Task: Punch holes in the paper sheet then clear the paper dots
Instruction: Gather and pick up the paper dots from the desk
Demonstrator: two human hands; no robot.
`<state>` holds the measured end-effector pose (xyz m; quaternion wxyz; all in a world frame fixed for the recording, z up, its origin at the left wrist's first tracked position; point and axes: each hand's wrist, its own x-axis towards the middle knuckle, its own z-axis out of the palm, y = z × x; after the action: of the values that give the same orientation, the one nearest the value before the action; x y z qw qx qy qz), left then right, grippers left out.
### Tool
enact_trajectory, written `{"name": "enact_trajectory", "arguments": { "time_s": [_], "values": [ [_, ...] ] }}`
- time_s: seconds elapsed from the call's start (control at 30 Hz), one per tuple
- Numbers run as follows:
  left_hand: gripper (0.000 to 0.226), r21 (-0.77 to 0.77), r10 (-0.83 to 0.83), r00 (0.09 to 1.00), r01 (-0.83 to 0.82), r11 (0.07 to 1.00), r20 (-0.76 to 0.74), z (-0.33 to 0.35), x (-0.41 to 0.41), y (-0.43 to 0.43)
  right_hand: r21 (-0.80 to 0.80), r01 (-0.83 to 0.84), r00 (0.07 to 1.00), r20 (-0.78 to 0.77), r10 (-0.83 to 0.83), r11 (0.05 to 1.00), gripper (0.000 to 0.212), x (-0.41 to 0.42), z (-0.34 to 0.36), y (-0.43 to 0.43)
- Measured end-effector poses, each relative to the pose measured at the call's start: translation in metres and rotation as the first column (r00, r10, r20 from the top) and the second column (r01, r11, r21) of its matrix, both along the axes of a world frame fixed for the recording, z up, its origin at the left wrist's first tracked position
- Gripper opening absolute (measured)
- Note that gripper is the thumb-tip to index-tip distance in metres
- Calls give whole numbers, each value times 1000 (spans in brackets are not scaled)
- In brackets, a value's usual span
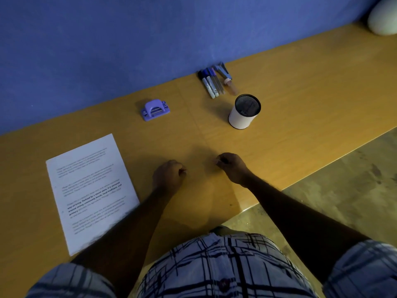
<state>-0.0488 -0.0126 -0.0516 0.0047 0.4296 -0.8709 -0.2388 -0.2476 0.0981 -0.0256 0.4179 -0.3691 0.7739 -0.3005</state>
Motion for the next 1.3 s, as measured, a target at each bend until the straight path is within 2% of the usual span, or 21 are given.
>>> {"name": "enact_trajectory", "arguments": {
  "time_s": [0.23, 0.4, 0.53, 0.67, 0.77, 0.83, 0.9, 1.13, 1.2, 1.3],
  "values": [
    [20, 38, -141, 983, 137, 990, 116, 6, -9, -10, 7, -28, 999, -20, 29, 1000, 18, -7, -3, 1],
    [23, 69, -263, 930, 254, 965, 258, 11, -20, -17, 21, -38, 999, -14, 38, 999, 17, -11, -2, 0],
    [25, 94, -296, 914, 281, 955, 279, 13, -20, -24, 5, -43, 999, -14, 43, 999, 18, -16, 1, -1],
    [17, 246, -236, 964, 201, 948, 122, 19, -15, -42, -36, -38, 999, -35, 37, 999, 18, -26, 5, -1],
    [12, 277, -176, 984, 172, 945, -13, 31, -23, -53, -60, -1, 999, -33, -1, 998, 19, -35, 11, -5],
    [15, 278, -136, 986, 157, 948, -95, 41, -40, -59, -91, 35, 999, -21, -37, 995, 19, -42, 16, -7],
    [17, 271, -125, 981, 162, 949, -149, 51, -64, -64, -152, 55, 998, -15, -58, 987, 28, -51, 24, -9],
    [18, 172, -192, 948, 239, 956, -254, 90, -161, -70, -288, 89, 992, -64, -112, 953, 40, -97, 57, -27],
    [21, 147, -208, 938, 255, 956, -278, 101, -186, -72, -295, 121, 981, -112, -160, 948, 36, -114, 64, -35],
    [22, 123, -245, 919, 294, 948, -309, 113, -214, -74, -253, 106, 962, -220, -164, 962, 21, -142, 69, -49]
  ]
}}
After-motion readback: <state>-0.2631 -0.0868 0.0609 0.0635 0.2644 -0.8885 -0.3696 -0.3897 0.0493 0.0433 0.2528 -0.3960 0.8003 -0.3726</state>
